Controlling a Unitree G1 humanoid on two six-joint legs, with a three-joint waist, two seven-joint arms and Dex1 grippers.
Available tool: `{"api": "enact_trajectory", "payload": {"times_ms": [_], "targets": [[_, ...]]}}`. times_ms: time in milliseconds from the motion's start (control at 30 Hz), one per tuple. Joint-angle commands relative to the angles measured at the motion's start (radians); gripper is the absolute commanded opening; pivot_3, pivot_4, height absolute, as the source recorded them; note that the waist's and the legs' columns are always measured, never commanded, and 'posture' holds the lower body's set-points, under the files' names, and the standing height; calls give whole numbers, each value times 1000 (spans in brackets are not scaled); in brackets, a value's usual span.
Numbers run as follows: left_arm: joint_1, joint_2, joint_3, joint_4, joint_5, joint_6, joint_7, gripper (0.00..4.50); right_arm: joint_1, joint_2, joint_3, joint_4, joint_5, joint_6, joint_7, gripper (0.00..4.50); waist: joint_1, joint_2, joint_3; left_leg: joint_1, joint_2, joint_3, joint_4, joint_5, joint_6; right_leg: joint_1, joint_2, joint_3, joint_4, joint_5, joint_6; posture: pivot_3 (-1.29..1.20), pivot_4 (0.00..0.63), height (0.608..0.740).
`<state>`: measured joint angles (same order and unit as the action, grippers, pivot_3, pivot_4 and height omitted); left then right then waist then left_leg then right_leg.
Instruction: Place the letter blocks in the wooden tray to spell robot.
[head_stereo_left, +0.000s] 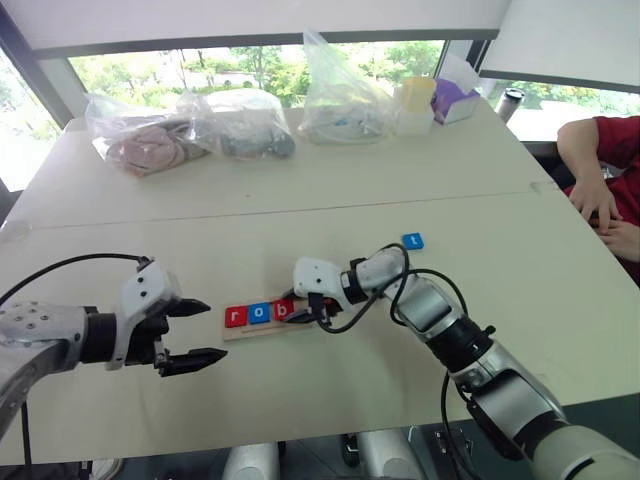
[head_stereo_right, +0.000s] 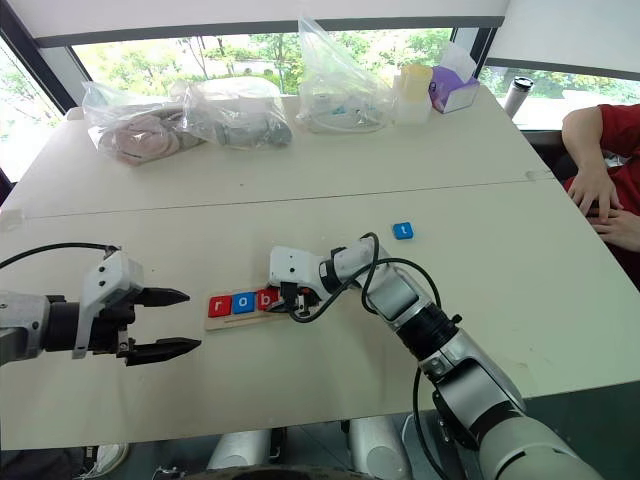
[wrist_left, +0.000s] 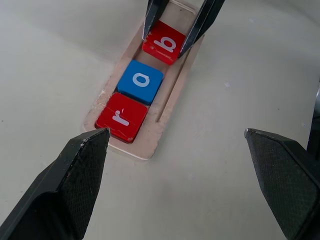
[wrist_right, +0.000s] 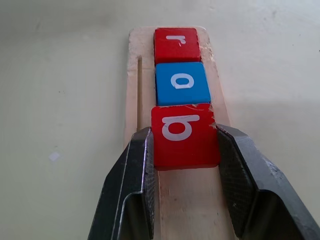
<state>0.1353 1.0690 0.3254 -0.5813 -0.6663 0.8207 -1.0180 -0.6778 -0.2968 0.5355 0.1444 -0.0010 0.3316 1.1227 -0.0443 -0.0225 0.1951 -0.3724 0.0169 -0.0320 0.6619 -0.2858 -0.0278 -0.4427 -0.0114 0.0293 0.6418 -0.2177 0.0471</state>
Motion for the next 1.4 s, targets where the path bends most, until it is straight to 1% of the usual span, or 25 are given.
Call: {"api": "enact_trajectory", "payload": {"times_ms": [33,233,267,333,367,433,633,900,1100,1200,1333,1400], "targets": [[-18,-3,-5,-4,-3,-6,9,4500,-24,22,3,0,-9,-21,-8,1163,0,0,0,0,0,0,0,0,0,0,0,0,0,0,0,0,150,740],[-26,-12,-12,-2,0,-8,21,4500,-35,43,6,37,-28,-47,-14,1163,0,0,0,0,0,0,0,0,0,0,0,0,0,0,0,0,150,740],[-28,-15,-15,-2,0,-8,25,4500,-37,45,6,45,-33,-54,-17,2167,0,0,0,0,0,0,0,0,0,0,0,0,0,0,0,0,150,740],[-32,-18,-19,-5,-2,-6,32,4500,-40,48,5,56,-39,-68,-22,2996,0,0,0,0,0,0,0,0,0,0,0,0,0,0,0,0,150,740],[-33,-19,-20,-6,-3,-5,34,4500,-40,49,3,59,-40,-72,-23,3548,0,0,0,0,0,0,0,0,0,0,0,0,0,0,0,0,150,740],[-34,-21,-19,-6,-4,-5,37,4500,-43,49,-2,60,-40,-79,-23,4449,0,0,0,0,0,0,0,0,0,0,0,0,0,0,0,0,150,740],[-41,-23,-28,1,1,-12,41,4500,-53,53,-31,41,-14,-47,-20,4449,0,0,0,0,0,0,0,0,0,0,0,0,0,0,0,0,150,740],[-62,-25,-51,21,19,-29,41,4500,5,19,-2,-49,23,31,54,4449,0,0,0,0,0,0,0,0,0,0,0,0,0,0,0,0,150,740],[-73,-26,-59,29,29,-40,42,4500,27,28,3,-49,23,63,44,4449,0,0,0,0,0,0,0,0,0,0,0,0,0,-1,1,0,150,740],[-71,-27,-58,27,31,-40,43,4500,23,41,-18,-65,31,68,20,4449,0,0,0,0,0,0,0,0,0,0,0,0,0,-1,1,0,150,740],[-72,-29,-55,24,27,-37,45,4500,-24,55,-86,-83,25,41,-65,4449,0,0,0,0,0,0,0,0,0,0,0,0,0,-1,1,0,150,740],[-71,-31,-53,20,20,-32,44,4500,-41,45,-134,-107,42,64,-95,4449,0,0,0,0,0,0,0,0,0,0,0,0,0,-1,1,0,150,740]]}}
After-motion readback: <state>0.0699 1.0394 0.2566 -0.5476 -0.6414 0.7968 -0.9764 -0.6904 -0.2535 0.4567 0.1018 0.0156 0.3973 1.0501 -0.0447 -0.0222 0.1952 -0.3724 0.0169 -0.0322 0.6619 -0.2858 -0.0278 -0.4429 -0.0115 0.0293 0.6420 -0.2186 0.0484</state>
